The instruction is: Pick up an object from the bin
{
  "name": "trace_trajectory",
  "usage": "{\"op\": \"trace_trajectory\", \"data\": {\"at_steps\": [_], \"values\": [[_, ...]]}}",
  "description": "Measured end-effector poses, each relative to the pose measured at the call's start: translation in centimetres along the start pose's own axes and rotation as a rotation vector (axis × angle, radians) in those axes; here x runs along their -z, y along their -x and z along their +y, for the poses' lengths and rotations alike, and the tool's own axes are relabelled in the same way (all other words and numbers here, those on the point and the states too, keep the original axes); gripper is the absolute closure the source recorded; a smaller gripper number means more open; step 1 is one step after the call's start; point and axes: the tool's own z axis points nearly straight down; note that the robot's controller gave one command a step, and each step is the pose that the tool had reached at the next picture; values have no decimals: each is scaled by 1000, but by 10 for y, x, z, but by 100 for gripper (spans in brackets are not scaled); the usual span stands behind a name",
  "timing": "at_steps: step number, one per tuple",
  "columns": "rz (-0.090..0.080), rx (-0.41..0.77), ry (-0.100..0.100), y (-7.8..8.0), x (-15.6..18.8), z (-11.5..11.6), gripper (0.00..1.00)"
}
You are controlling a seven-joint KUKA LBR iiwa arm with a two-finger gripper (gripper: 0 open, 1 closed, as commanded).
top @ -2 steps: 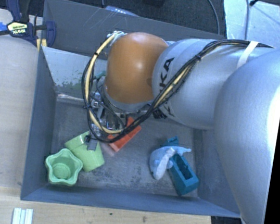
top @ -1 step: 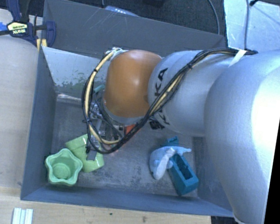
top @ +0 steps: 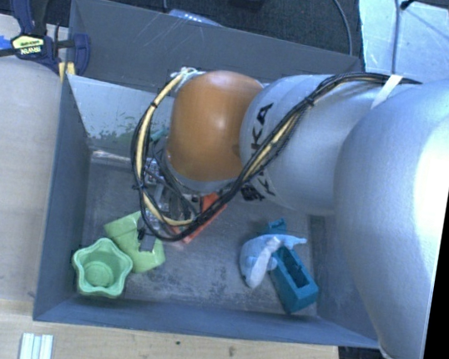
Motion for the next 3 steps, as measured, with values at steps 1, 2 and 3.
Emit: {"op": "trace_trajectory", "data": {"at_steps": [1,2,3], "values": [[-6,76,-3,-4,6,0,0],[-1,340,-2,0,-24,-1,0],[-19,568,-4,1,-12,-2,100]]}}
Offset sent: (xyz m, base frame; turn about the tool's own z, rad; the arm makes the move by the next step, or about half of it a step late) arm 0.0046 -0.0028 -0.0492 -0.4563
